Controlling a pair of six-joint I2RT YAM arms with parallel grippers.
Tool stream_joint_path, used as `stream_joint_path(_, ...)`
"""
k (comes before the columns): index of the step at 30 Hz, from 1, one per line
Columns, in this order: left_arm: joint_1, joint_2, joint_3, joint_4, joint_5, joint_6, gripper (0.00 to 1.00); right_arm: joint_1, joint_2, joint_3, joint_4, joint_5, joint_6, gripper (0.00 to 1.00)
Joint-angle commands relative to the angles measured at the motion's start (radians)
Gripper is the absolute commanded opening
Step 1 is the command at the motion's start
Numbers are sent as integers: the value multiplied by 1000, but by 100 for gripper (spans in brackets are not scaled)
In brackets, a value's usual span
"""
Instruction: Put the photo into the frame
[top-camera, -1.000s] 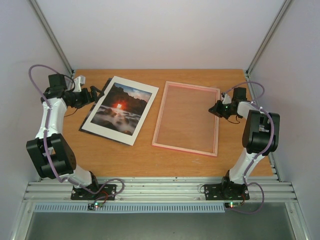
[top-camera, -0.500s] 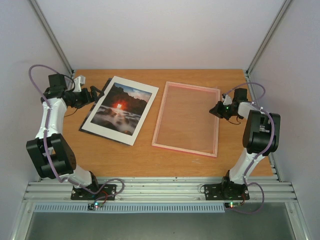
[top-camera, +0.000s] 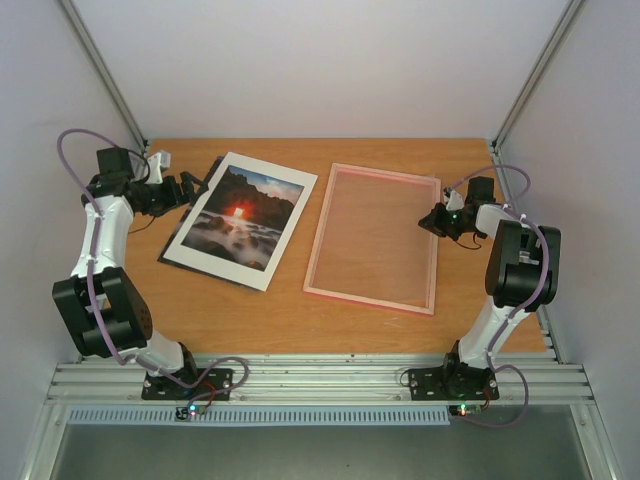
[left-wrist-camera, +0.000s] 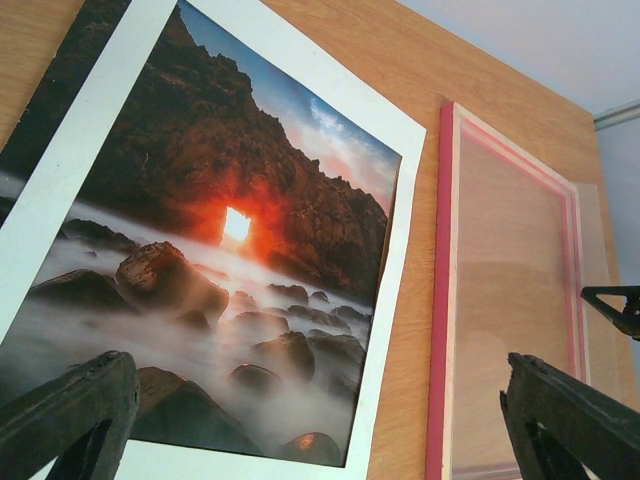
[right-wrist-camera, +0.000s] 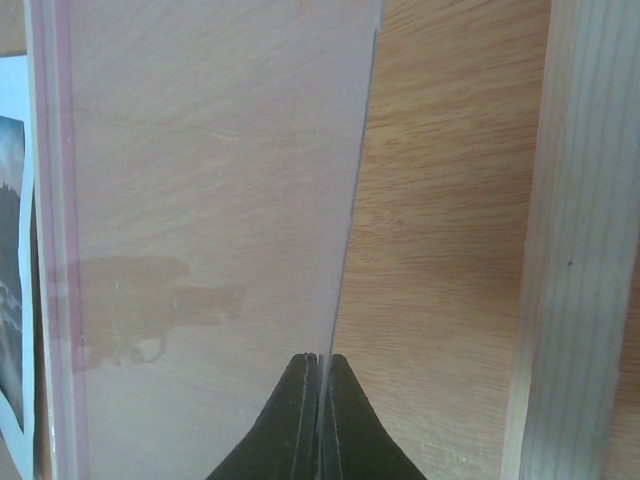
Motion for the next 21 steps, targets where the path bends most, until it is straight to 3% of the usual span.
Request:
stream_joint_path(1, -3, 8, 33, 30, 8, -3, 99, -6, -28, 0, -17, 4, -31, 1)
stream_joint_path(21, -4, 14, 37, 30, 7, -1, 99, -6, -15, 18, -39, 10, -59, 1)
